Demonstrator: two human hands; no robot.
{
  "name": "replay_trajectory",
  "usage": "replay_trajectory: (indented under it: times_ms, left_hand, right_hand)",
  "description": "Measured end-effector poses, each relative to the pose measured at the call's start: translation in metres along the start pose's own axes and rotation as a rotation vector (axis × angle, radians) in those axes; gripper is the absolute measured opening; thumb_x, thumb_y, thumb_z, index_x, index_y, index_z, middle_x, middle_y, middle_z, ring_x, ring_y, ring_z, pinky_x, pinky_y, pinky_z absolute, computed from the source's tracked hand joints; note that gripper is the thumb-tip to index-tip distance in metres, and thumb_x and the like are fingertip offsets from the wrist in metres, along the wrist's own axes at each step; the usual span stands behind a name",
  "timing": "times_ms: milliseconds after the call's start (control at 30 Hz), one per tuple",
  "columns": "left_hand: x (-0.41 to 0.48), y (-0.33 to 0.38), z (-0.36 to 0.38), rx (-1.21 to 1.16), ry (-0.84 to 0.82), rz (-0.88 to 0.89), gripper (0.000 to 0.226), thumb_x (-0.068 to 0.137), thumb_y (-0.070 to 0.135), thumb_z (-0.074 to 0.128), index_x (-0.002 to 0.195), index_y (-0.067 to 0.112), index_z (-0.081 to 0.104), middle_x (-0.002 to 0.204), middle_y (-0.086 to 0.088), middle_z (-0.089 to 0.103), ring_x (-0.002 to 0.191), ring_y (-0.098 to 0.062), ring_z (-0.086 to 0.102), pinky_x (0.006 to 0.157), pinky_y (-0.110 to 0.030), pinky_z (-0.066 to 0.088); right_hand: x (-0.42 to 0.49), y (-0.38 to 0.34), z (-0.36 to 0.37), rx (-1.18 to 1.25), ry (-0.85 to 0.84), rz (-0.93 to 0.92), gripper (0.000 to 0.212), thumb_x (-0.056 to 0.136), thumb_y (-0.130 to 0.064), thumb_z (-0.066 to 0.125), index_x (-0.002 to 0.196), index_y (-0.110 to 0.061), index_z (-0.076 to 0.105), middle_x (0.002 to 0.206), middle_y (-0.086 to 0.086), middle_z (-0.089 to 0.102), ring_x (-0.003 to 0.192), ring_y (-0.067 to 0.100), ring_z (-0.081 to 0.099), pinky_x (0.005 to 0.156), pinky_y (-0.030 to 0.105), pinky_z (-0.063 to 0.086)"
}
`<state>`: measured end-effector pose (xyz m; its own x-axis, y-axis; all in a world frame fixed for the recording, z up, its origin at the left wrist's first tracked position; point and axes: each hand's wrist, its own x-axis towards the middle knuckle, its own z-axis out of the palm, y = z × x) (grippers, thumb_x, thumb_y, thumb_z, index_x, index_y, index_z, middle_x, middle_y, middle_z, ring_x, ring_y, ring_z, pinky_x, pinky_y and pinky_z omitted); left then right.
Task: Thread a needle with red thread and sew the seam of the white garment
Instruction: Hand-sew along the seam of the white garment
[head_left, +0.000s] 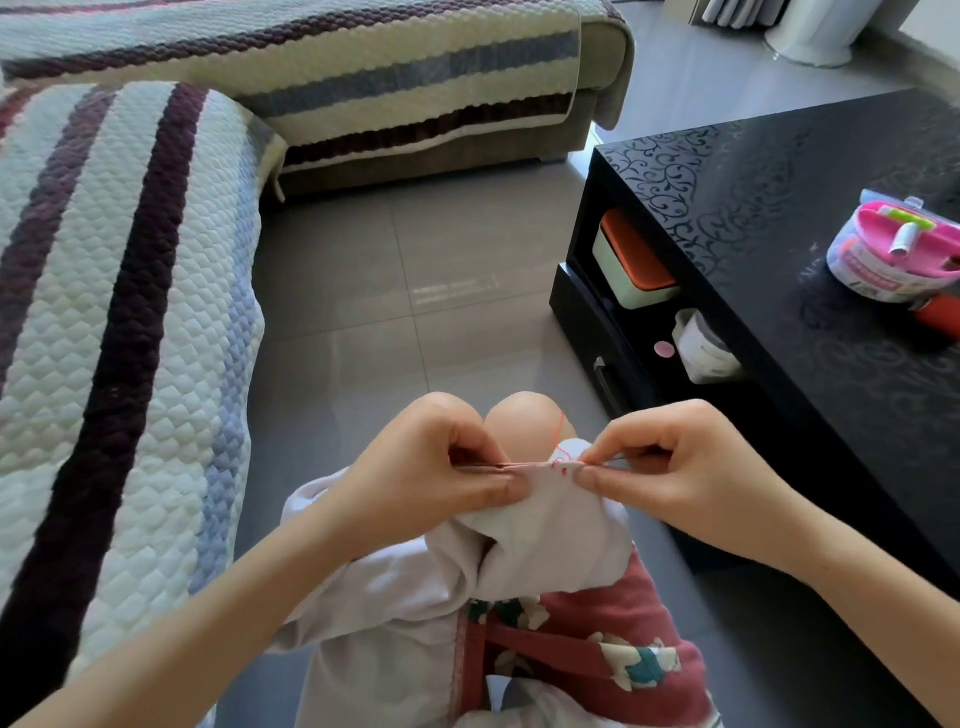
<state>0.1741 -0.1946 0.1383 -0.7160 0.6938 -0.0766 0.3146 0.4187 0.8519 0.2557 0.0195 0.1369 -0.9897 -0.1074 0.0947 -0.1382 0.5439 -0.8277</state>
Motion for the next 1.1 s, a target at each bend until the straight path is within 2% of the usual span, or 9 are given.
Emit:
replay_trajectory:
  times_ms: [100, 233, 333, 400, 533, 767, 867, 1000, 1100]
  left_hand:
    - [-0.002, -0.006, 0.011, 0.032, 0.175, -0.010, 0.021, 0.061, 0.033, 0.083, 0.062, 0.015, 0.072, 0.066, -0.004, 0.065, 0.062, -0.015, 0.057, 0.061, -0.032, 0.045]
    - [-0.003, -0.009, 0.016, -0.013, 0.251, 0.006, 0.021, 0.059, 0.033, 0.085, 0.060, 0.018, 0.070, 0.060, 0.008, 0.060, 0.059, 0.000, 0.049, 0.058, -0.014, 0.036]
    - [-0.003, -0.004, 0.014, -0.106, 0.209, -0.021, 0.020, 0.060, 0.037, 0.082, 0.065, 0.021, 0.072, 0.060, 0.006, 0.062, 0.060, -0.003, 0.051, 0.058, -0.020, 0.039]
    - [-0.001, 0.001, 0.012, -0.181, 0.134, -0.037, 0.017, 0.065, 0.035, 0.078, 0.074, 0.022, 0.075, 0.066, -0.007, 0.068, 0.064, -0.015, 0.057, 0.060, -0.034, 0.044]
    - [0.002, 0.012, 0.014, -0.307, 0.030, -0.112, 0.017, 0.066, 0.036, 0.080, 0.078, 0.025, 0.079, 0.075, -0.018, 0.070, 0.072, -0.013, 0.059, 0.068, -0.032, 0.045]
    - [0.008, 0.014, 0.021, -0.386, -0.008, -0.261, 0.019, 0.066, 0.041, 0.076, 0.081, 0.030, 0.080, 0.084, -0.001, 0.076, 0.097, -0.018, 0.069, 0.094, -0.046, 0.050]
    - [0.009, 0.014, 0.020, -0.406, 0.018, -0.297, 0.016, 0.067, 0.034, 0.076, 0.080, 0.025, 0.080, 0.079, 0.007, 0.074, 0.089, -0.009, 0.069, 0.088, -0.035, 0.052]
    - [0.012, 0.016, 0.019, -0.455, 0.027, -0.350, 0.008, 0.076, 0.018, 0.079, 0.073, 0.025, 0.079, 0.074, 0.009, 0.073, 0.080, -0.004, 0.068, 0.082, -0.029, 0.051]
    - [0.013, 0.018, 0.018, -0.468, 0.022, -0.367, 0.018, 0.080, 0.013, 0.072, 0.070, 0.027, 0.079, 0.073, 0.009, 0.073, 0.077, -0.001, 0.067, 0.077, -0.022, 0.051]
  right_hand:
    - [-0.007, 0.004, 0.011, -0.227, 0.209, -0.102, 0.029, 0.079, -0.042, 0.065, 0.084, -0.017, 0.078, 0.068, -0.005, 0.072, 0.052, 0.012, 0.063, 0.050, 0.032, 0.051]
    - [-0.013, 0.006, 0.017, -0.229, 0.316, -0.151, 0.024, 0.083, -0.033, 0.065, 0.091, -0.014, 0.077, 0.074, -0.002, 0.074, 0.059, 0.010, 0.067, 0.054, 0.029, 0.054]
    - [-0.014, -0.001, 0.016, 0.024, 0.298, -0.010, 0.012, 0.080, -0.021, 0.076, 0.089, -0.014, 0.078, 0.065, 0.003, 0.070, 0.054, 0.000, 0.058, 0.053, 0.018, 0.047]
    - [-0.012, -0.005, 0.011, 0.228, 0.234, 0.130, 0.007, 0.076, -0.013, 0.077, 0.083, -0.014, 0.078, 0.053, 0.015, 0.056, 0.048, 0.012, 0.043, 0.048, 0.023, 0.037]
    - [-0.008, -0.006, 0.005, 0.357, 0.156, 0.265, 0.003, 0.076, -0.003, 0.074, 0.076, -0.005, 0.075, 0.051, 0.010, 0.038, 0.050, 0.014, 0.033, 0.047, 0.020, 0.029]
    - [-0.009, -0.006, 0.003, 0.269, 0.101, 0.234, 0.005, 0.082, -0.010, 0.072, 0.086, -0.011, 0.074, 0.052, 0.001, 0.032, 0.047, 0.006, 0.029, 0.046, 0.016, 0.026]
    - [-0.014, -0.007, 0.003, 0.209, 0.102, 0.163, 0.018, 0.089, -0.033, 0.064, 0.098, -0.018, 0.063, 0.054, 0.000, 0.037, 0.048, 0.009, 0.033, 0.046, 0.019, 0.030]
    - [-0.021, -0.009, 0.007, -0.001, 0.130, 0.070, 0.013, 0.087, -0.022, 0.057, 0.078, -0.013, 0.061, 0.055, 0.006, 0.053, 0.045, 0.021, 0.046, 0.043, 0.035, 0.038]
    - [-0.021, -0.007, 0.011, -0.039, 0.145, 0.036, 0.012, 0.081, -0.014, 0.062, 0.071, -0.010, 0.066, 0.051, 0.006, 0.054, 0.043, 0.020, 0.047, 0.043, 0.029, 0.039]
